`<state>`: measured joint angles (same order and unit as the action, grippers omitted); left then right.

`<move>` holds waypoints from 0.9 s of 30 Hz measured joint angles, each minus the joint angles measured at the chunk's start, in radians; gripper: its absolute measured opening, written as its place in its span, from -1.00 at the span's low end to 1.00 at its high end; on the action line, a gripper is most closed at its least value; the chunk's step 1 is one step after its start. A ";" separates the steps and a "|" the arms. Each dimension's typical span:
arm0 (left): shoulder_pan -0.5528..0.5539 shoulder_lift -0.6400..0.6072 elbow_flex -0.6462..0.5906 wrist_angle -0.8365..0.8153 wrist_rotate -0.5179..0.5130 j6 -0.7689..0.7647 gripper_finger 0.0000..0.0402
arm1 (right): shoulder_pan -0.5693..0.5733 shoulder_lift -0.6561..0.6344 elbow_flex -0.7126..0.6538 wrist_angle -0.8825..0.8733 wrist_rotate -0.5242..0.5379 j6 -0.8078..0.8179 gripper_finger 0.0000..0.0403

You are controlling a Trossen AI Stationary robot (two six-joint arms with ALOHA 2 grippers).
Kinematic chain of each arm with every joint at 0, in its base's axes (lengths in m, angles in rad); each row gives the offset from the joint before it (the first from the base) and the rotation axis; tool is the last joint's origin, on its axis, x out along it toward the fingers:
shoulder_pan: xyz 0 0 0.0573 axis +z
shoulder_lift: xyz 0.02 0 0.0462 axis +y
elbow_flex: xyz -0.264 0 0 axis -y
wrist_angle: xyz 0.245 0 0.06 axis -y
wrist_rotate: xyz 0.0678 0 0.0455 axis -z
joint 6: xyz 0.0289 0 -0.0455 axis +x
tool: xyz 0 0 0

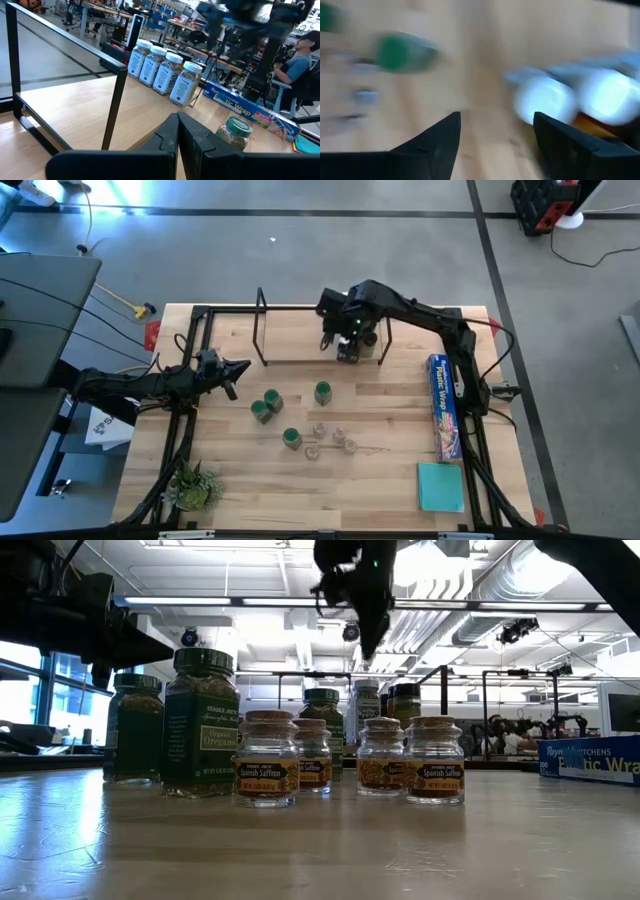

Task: Shelf spices
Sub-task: Put the white seasoning bottle on the shelf aligned with the other white seasoning bottles

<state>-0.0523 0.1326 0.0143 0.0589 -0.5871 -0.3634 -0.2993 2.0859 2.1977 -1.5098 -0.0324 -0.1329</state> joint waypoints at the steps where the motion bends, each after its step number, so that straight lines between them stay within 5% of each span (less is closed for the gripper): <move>1: 0.000 0.000 0.000 0.000 0.000 0.000 -0.97 | 0.008 -0.001 0.001 0.013 -0.067 -0.009 0.17; 4: 0.000 0.000 0.000 0.000 0.000 0.000 -0.98 | 0.038 -0.001 -0.039 0.053 -0.186 -0.055 0.01; 15: 0.000 0.000 0.000 0.000 0.000 0.000 -0.97 | 0.057 0.001 -0.234 0.235 -0.005 0.047 -0.79; 27: 0.000 0.000 0.000 0.000 0.000 0.000 -0.97 | -0.012 0.001 -0.249 0.281 0.044 0.130 -0.94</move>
<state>-0.0525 0.1326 0.0147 0.0589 -0.5871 -0.3634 -0.3109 2.0869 1.9488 -1.2285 0.0113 -0.0033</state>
